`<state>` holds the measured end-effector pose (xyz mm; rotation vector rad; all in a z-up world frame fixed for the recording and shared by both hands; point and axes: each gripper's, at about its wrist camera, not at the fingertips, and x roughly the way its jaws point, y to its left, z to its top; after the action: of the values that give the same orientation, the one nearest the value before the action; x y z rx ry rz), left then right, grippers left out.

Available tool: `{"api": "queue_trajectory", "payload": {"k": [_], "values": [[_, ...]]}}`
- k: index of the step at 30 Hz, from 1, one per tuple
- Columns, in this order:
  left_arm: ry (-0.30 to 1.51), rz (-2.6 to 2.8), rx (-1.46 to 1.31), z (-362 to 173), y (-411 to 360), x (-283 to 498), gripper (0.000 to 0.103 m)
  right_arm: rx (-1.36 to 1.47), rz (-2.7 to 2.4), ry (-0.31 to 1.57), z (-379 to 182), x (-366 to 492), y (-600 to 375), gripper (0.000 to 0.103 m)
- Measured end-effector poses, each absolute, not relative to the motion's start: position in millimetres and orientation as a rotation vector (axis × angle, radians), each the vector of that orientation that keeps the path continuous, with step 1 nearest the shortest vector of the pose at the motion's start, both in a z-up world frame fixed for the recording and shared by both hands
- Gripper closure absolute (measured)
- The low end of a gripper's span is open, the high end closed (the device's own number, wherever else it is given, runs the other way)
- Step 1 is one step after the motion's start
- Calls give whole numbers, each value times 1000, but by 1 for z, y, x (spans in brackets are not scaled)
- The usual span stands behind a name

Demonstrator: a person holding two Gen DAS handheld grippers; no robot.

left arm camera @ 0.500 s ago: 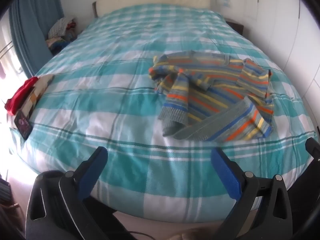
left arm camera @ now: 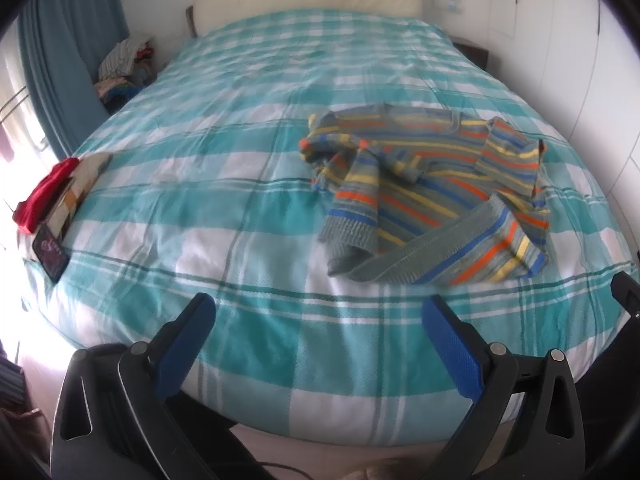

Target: Fold small clothes

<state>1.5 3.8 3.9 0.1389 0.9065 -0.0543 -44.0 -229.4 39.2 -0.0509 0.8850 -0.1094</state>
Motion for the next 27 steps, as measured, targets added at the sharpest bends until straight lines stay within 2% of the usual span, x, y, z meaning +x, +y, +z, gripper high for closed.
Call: {"api": "queue_trajectory", "payload": {"k": [19,27], "values": [[885,-79,83,-5,-1,2,0,-165,-263,899,41,-46,-239,0],[952,-59,124,-14,2,3,0,-196,-284,905,40,-44,-234,0]]}}
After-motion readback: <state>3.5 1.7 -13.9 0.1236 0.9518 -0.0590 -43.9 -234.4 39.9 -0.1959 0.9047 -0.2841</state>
